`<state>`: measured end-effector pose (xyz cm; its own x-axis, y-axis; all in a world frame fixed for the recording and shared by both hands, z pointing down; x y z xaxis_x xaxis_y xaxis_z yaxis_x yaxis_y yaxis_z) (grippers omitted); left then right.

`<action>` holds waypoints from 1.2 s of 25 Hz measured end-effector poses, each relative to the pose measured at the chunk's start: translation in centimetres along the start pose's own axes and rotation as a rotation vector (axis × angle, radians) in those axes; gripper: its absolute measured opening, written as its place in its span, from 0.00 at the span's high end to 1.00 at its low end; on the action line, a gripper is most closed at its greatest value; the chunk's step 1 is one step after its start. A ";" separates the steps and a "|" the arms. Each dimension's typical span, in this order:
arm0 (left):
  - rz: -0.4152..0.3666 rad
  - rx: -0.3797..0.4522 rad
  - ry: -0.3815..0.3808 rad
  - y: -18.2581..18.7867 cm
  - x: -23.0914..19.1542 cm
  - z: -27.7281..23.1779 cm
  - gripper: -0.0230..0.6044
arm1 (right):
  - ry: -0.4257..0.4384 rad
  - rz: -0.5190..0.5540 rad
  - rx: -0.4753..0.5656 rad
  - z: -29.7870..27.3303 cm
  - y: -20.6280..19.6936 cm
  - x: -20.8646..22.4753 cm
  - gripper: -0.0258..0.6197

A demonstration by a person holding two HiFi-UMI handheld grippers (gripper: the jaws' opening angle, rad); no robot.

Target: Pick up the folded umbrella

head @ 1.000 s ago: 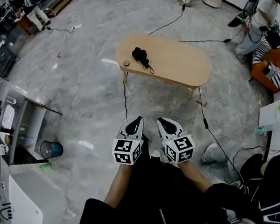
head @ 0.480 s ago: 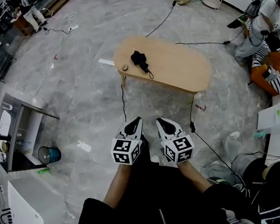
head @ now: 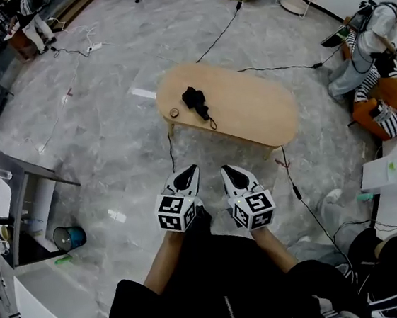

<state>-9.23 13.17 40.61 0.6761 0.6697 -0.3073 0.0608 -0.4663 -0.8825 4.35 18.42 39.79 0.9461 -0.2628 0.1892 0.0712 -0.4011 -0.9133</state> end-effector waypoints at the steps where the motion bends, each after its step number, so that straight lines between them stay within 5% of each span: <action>1: 0.000 0.000 -0.002 0.5 -0.6 -0.5 0.93 | -0.004 -0.001 -0.001 -0.7 0.4 0.3 0.94; 30: -0.025 -0.017 -0.070 7.0 -11.3 -8.3 0.93 | -0.015 -0.009 0.009 -14.4 6.0 1.9 0.94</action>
<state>-10.29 -2.48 40.83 0.6210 0.7200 -0.3097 0.0904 -0.4583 -0.8842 2.06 2.88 39.91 0.9500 -0.2461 0.1924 0.0828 -0.3954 -0.9147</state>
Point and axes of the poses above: the fingertips, and each gripper's own axes: z backward along the fingers, x to its right, y out of its top, the point moved 6 cm from there along z, backward along the fingers, and after that the axes turned 3 degrees about z, right-handed, at the moved point
